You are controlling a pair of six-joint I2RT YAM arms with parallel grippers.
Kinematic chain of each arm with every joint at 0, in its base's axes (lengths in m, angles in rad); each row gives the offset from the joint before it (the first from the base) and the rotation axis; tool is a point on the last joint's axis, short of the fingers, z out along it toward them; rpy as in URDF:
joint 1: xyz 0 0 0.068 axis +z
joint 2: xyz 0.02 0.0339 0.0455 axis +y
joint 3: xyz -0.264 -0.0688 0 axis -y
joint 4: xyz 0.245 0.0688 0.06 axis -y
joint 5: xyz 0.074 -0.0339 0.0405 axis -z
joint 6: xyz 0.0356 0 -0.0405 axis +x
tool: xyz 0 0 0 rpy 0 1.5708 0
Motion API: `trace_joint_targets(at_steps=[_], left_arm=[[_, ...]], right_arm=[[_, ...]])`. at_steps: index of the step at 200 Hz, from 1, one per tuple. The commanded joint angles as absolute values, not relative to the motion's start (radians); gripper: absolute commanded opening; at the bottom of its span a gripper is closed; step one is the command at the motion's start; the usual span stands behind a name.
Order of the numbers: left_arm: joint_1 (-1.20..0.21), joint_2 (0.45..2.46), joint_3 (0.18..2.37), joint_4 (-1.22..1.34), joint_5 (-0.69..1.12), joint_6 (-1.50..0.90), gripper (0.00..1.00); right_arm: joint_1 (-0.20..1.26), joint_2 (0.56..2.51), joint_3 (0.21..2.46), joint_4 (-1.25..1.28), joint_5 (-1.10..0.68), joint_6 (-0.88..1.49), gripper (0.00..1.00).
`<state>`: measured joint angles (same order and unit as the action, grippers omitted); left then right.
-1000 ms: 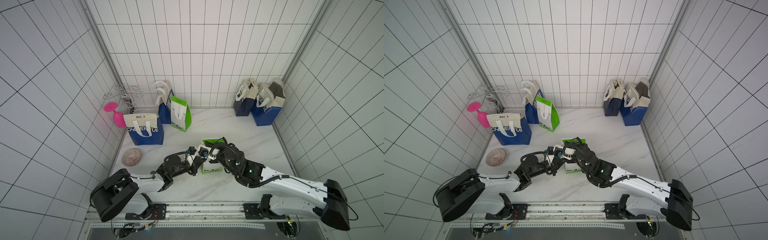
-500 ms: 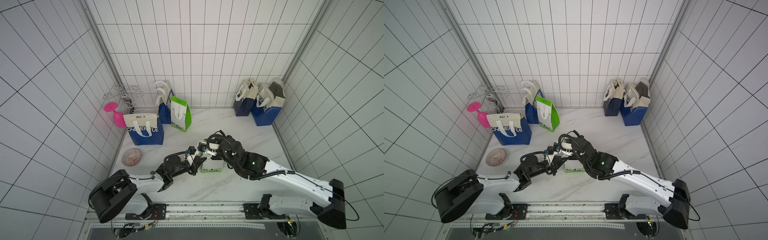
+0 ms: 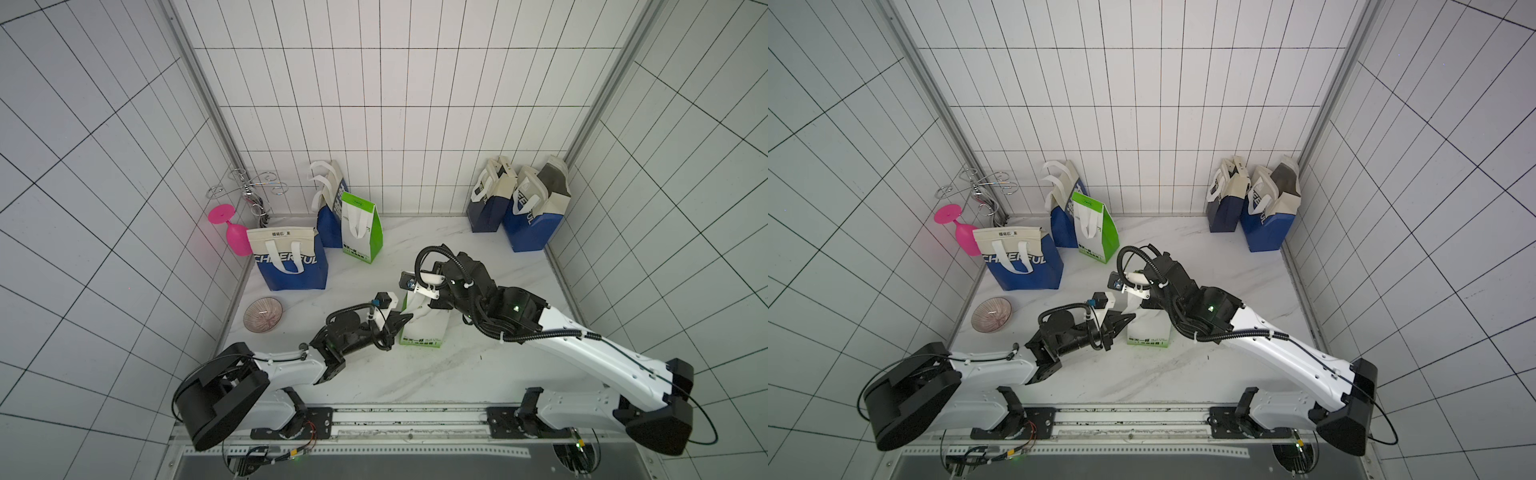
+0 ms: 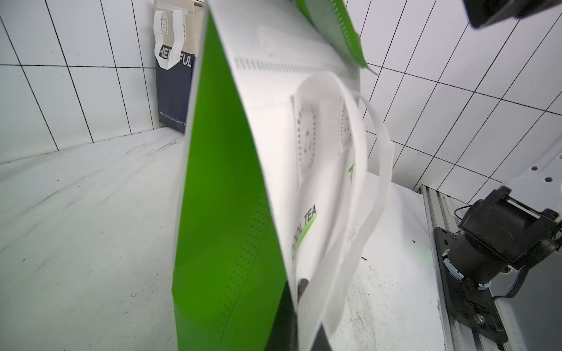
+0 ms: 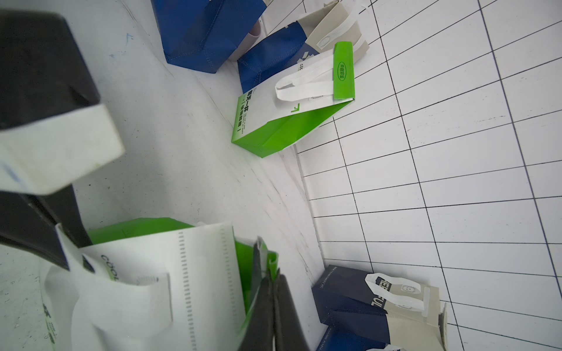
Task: Open the takeout bag
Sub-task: Open the takeout bag at the center of the board.
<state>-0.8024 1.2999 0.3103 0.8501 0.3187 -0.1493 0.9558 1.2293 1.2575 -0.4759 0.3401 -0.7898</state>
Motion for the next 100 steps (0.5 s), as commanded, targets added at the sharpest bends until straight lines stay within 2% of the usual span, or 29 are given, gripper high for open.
trace_joint_targets(at_steps=[1, 43, 100], left_arm=[[-0.808, 1.281, 0.299, 0.82, 0.33, -0.133, 0.0], [-0.809, 1.281, 0.298, 0.82, 0.334, -0.135, 0.0], [-0.808, 1.285, 0.298, 0.819, 0.336, -0.135, 0.0]], right_arm=[[0.936, 1.231, 1.452, -0.543, 0.363, -0.812, 0.0], [0.933, 1.252, 1.52, -0.665, 0.283, -0.838, 0.0], [0.922, 1.295, 1.568, -0.751, 0.276, -0.907, 0.0]])
